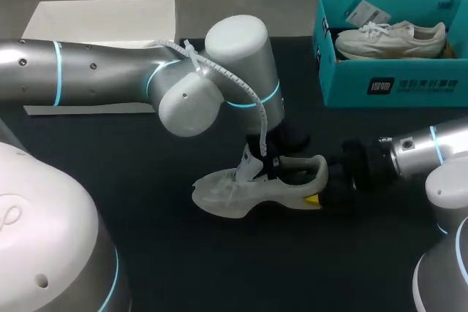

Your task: Take the shoe out of the shoebox, open the shoe tongue, remove and reinsert the insole, then place the shoe into the shoebox

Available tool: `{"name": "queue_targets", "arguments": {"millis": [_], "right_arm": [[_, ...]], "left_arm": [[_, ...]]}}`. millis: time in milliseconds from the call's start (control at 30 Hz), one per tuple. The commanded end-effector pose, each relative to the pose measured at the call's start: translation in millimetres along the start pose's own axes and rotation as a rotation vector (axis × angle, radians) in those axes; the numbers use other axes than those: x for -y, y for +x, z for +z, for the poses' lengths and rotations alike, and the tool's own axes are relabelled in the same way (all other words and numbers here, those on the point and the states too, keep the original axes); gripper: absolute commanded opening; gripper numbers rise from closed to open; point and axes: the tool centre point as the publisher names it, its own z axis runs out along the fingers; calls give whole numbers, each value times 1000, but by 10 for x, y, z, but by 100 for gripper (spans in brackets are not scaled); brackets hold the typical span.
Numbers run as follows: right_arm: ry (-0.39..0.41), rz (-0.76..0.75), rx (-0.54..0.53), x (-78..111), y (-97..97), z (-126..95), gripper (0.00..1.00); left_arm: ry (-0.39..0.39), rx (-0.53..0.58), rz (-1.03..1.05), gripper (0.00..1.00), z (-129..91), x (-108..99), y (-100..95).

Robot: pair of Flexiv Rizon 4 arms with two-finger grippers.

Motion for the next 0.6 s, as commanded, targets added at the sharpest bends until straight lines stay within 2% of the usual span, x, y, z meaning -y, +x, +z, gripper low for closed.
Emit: {"name": "queue_targets", "arguments": {"millis": [33,600], "right_arm": [[5,0,2,-10,26,5,0],[5,0,2,-10,26,5,0]], "left_arm": [[27,-22,7,0,-107,-81,3],[150,-57,34,0,-577,34,198]]}}
